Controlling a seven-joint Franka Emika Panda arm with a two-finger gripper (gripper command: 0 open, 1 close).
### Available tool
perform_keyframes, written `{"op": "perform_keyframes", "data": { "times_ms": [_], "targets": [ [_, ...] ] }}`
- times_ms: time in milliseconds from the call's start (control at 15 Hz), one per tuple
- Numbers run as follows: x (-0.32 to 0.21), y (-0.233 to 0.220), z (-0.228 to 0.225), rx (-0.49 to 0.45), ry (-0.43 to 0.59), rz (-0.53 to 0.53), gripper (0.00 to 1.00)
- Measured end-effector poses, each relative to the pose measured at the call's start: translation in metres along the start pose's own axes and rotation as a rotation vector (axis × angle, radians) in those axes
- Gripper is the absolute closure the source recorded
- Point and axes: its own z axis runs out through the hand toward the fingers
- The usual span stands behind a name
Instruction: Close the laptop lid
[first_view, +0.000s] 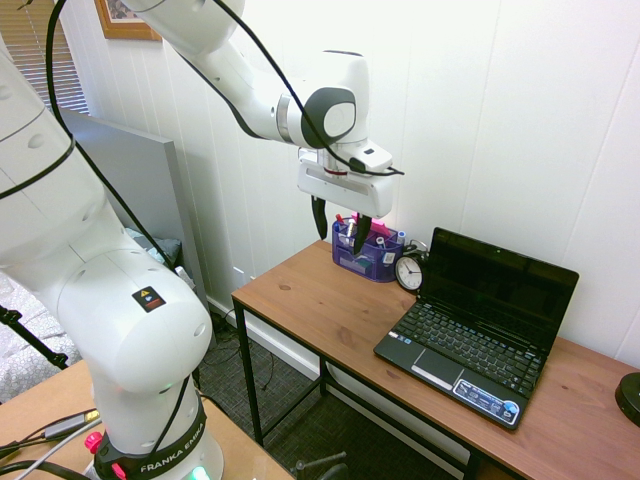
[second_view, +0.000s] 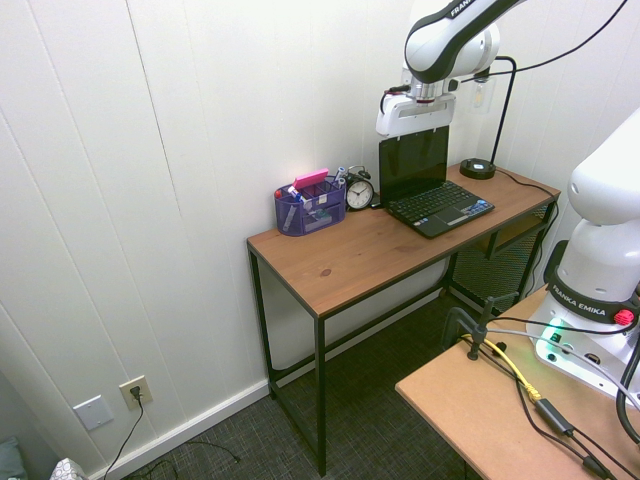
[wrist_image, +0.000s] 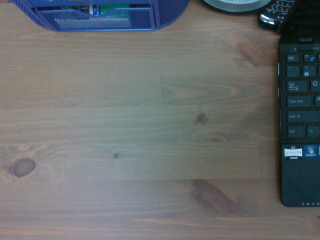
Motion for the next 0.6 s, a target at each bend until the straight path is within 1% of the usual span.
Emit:
{"op": "perform_keyframes", "data": {
  "times_ms": [133,333,600],
  "targets": [
    [0.0,-0.001,-0.001,-0.005,0.002,0.004,0.0],
    [0.011,-0.019,-0.019,0.014,0.045,0.025,0.0],
    [0.069,-0.025,-0.043,0.014,0.133,0.068,0.0]
  ]
}}
